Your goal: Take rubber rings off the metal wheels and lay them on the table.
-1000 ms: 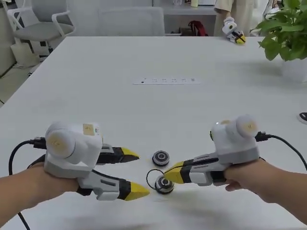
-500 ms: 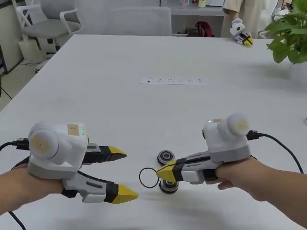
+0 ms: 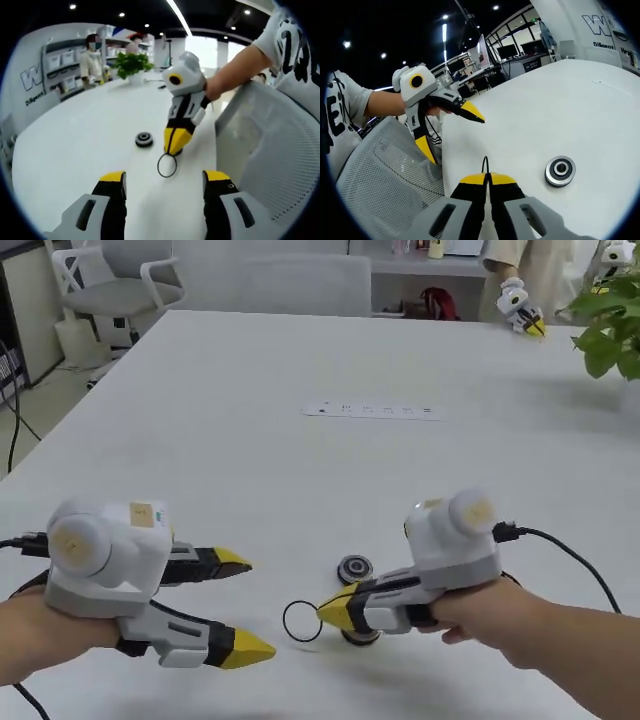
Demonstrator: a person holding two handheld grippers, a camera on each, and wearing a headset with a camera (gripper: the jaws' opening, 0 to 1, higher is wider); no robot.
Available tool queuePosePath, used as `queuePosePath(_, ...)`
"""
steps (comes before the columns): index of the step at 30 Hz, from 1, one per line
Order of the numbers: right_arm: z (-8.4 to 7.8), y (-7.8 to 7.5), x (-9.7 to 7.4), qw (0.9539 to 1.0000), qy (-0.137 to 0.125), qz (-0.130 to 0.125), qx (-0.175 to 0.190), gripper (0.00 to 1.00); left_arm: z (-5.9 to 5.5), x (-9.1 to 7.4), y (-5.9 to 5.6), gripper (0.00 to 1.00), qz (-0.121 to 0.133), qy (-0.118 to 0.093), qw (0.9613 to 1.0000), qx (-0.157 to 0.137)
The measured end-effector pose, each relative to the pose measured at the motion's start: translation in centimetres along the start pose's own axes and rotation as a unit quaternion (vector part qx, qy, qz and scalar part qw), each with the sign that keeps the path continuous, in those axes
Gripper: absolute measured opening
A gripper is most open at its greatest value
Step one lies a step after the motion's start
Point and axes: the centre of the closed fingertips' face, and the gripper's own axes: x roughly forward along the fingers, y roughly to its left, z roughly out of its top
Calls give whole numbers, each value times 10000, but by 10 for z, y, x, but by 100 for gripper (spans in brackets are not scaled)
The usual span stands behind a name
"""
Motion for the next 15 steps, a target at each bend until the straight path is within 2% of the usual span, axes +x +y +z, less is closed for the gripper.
queuePosePath(5,-3,-5,1,9999,61,-121,-78,0,-4,-2,0,63,15,30,10000,-48)
queuePosePath(15,-6,-8,1,9993,135,-257,-223,13,-4,-1,1,63,10,49,10000,-62)
